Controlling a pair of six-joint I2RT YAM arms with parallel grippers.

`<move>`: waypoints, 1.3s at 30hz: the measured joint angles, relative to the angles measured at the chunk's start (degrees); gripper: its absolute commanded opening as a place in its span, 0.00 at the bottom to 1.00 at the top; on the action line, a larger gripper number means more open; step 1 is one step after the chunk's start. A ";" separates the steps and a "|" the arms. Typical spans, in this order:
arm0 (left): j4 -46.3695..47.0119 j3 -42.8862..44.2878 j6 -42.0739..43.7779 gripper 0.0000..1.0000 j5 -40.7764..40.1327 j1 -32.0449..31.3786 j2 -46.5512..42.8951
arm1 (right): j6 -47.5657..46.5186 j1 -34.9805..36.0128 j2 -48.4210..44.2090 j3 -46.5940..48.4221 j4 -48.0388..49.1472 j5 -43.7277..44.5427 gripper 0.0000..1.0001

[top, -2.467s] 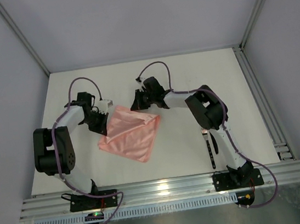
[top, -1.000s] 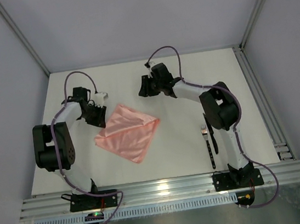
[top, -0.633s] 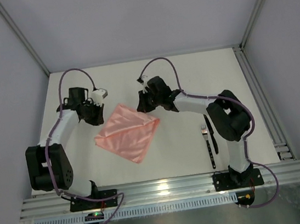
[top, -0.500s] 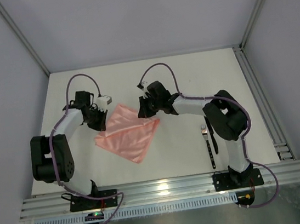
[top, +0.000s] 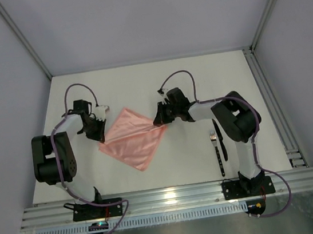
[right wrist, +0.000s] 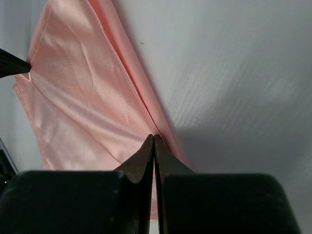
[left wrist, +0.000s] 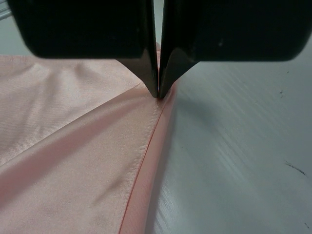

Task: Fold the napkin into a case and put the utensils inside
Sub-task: Smooth out the upper triangle-folded napkin at the center of the board, then rotate the upper triangle-folded napkin at the center of the board.

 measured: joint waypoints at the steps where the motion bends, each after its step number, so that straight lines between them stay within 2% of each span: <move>1: 0.13 -0.02 0.02 0.04 0.31 0.31 0.00 | 0.04 0.00 -0.11 -0.39 0.44 -0.20 0.04; 5: 0.24 -0.02 0.33 0.05 0.96 1.46 0.00 | -0.26 -0.07 -1.22 -1.40 -0.24 -0.33 0.04; 7: 0.24 -0.02 0.85 0.10 1.40 2.19 0.00 | -0.72 -0.09 -1.88 -1.40 -1.66 -0.28 0.06; 10: -0.04 0.22 1.70 0.22 2.16 2.97 -0.02 | -1.79 -0.31 -3.74 -1.33 -5.92 0.35 0.19; 11: -0.55 0.61 1.86 0.24 2.62 3.10 -0.02 | -1.95 -0.42 -4.35 -1.11 -7.50 0.59 0.25; 12: -1.33 1.27 1.95 0.27 3.15 3.19 -0.02 | -2.12 -0.55 -5.09 -0.61 -9.55 0.87 0.37; 13: -2.05 2.19 2.08 0.28 3.61 3.21 -0.02 | -2.16 -0.70 -6.08 0.02 -11.54 1.22 0.41; 18: -4.31 7.41 2.80 0.34 5.68 3.23 -0.46 | -2.89 -2.29 -9.68 1.42 -14.88 1.31 0.50; 20: -4.90 8.00 2.84 0.36 6.47 3.23 -1.40 | -2.82 -3.15 -9.49 1.42 -15.26 0.42 0.57; 22: -6.21 8.00 3.04 0.38 7.63 3.26 -2.75 | -3.02 -3.91 -8.28 1.42 -15.69 -0.74 0.58; 26: -8.68 7.87 3.72 0.43 8.83 2.05 -5.90 | -2.60 -4.22 -4.74 1.42 -15.61 -3.87 0.55; 29: -10.23 7.50 4.61 0.45 8.94 -1.55 -8.74 | -2.78 -4.17 -4.48 1.33 -15.15 -5.73 0.52; 34: -12.63 7.28 5.64 0.45 8.70 -7.41 -10.64 | -2.60 -4.13 -4.37 -0.94 -13.79 -8.00 0.33; 36: -13.44 7.04 5.53 0.45 8.17 -7.04 -10.54 | -1.92 -4.15 -4.50 -2.60 -12.13 -9.25 0.24; 39: -14.16 6.38 4.96 0.45 7.78 -4.33 -10.51 | -1.05 -3.82 -5.42 -5.73 -9.16 -9.88 0.17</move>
